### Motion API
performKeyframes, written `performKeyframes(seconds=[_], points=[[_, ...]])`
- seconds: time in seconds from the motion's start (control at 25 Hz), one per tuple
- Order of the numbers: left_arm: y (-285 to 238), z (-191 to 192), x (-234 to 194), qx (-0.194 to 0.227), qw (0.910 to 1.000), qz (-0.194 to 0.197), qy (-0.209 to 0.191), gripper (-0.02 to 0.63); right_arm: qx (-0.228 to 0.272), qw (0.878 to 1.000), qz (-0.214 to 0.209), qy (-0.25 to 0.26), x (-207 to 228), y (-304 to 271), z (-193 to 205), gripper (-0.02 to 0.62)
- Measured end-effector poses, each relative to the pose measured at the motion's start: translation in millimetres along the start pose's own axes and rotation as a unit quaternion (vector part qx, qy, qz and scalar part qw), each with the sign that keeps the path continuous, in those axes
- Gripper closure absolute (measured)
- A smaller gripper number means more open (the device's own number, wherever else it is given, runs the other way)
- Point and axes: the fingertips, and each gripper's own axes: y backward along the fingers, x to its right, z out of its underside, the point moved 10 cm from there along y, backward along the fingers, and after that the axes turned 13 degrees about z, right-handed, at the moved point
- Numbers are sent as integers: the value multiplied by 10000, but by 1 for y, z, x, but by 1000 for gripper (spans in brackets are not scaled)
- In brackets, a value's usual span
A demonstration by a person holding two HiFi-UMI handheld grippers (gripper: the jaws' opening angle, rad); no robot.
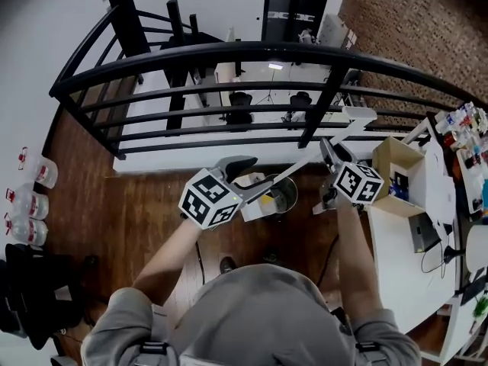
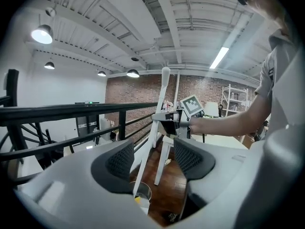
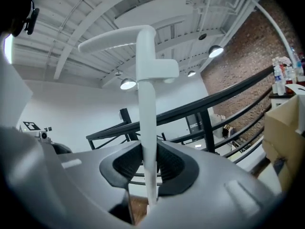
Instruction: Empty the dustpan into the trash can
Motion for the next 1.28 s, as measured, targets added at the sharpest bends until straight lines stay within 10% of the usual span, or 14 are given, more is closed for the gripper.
performKeyframes(seconds=[0.68,1.28], points=[[-140,2,-29,-592,9977,319,80,353,444,9800,1067,-1622,172,49,10,512],[-99,12,-20,-484,9987,-62,175,353,344,9929,555,-995,113,28,5,511]])
